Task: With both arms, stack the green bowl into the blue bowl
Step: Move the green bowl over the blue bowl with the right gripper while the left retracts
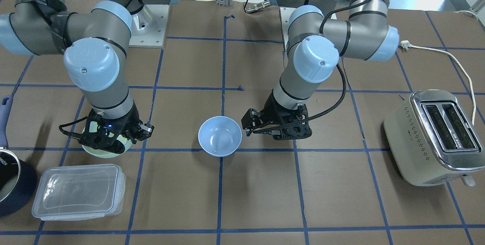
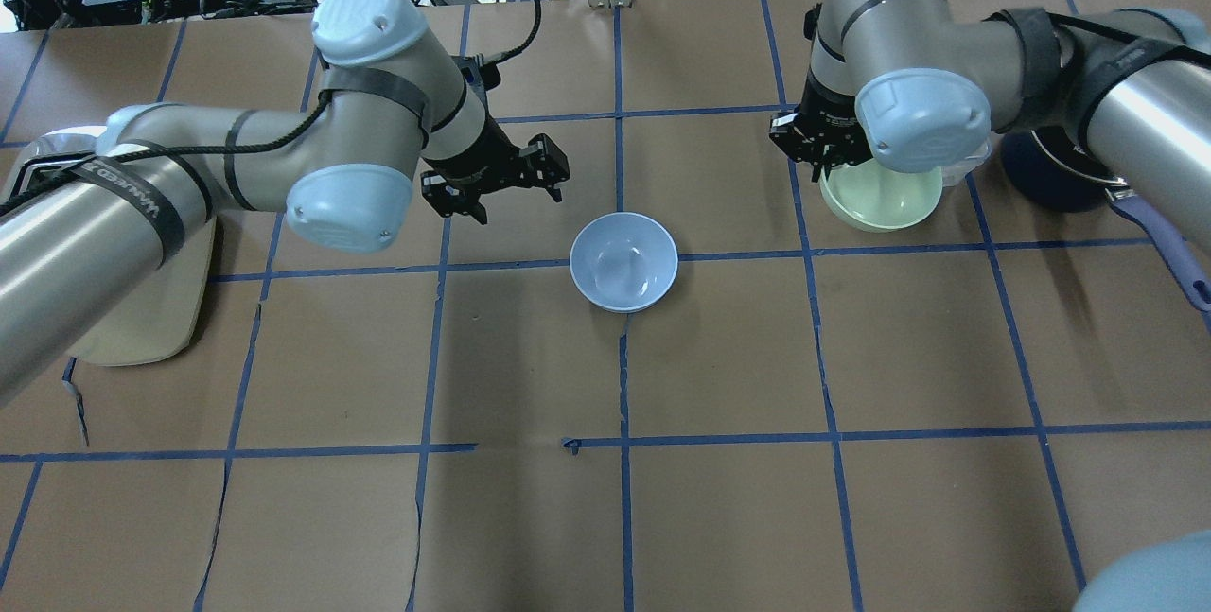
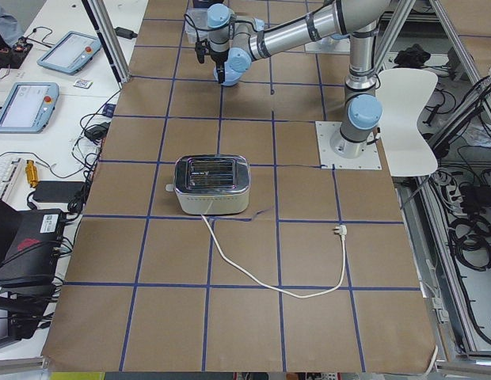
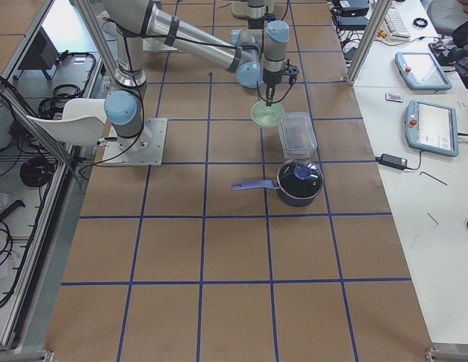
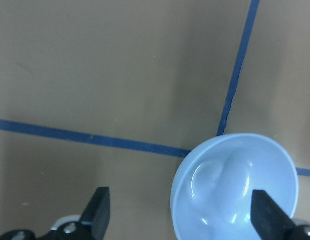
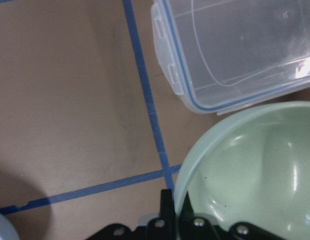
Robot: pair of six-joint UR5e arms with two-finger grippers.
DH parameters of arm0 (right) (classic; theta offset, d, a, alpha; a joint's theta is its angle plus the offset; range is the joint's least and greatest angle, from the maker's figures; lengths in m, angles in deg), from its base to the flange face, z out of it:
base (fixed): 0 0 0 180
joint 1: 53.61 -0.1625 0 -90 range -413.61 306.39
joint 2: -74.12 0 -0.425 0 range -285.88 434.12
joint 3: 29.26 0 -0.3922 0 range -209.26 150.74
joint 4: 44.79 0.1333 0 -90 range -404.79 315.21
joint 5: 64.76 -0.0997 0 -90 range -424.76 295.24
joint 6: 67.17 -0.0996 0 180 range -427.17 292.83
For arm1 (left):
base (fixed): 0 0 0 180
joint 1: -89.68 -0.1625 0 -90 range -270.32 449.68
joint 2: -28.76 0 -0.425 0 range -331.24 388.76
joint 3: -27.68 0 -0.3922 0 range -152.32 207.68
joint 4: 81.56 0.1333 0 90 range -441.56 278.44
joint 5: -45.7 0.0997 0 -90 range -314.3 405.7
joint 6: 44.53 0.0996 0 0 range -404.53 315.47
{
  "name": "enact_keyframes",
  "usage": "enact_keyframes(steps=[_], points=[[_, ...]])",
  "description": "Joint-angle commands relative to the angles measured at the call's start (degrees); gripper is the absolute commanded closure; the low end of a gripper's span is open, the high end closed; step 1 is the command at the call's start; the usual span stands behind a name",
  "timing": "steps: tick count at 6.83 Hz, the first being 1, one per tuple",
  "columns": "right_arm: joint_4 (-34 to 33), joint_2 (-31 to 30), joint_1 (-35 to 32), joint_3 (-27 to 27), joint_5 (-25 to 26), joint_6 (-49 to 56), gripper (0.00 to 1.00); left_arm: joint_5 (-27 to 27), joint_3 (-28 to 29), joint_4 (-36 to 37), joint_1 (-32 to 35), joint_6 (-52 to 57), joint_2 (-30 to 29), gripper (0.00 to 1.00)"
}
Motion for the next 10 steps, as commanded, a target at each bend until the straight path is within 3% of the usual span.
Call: enact_keyframes(steps=[1,3,5,8,10], points=[[3.06,2.72,-6.05,-5.24,-0.73,-9.45,1.0,9.27,8.37,-15.62,-4.47,15.02,4.61,0.0],[3.24,7.9,-12.19,-10.94,-0.82,-17.03,1.0,8.69,12.17,-19.38,-5.28,15.16,9.18,0.0],[3.24,13.08,-17.04,-15.6,-0.91,-23.98,1.0,8.51,11.75,-20.26,-5.63,14.9,11.84,0.0],[3.32,15.39,-20.05,-16.42,-2.4,-29.1,1.0,6.75,11.13,-20.35,-6.07,14.28,11.14,0.0],[4.63,15.31,-20.22,-16.33,-6.35,-30.23,1.0,6.75,11.04,-20.43,-6.16,14.28,11.14,0.0]])
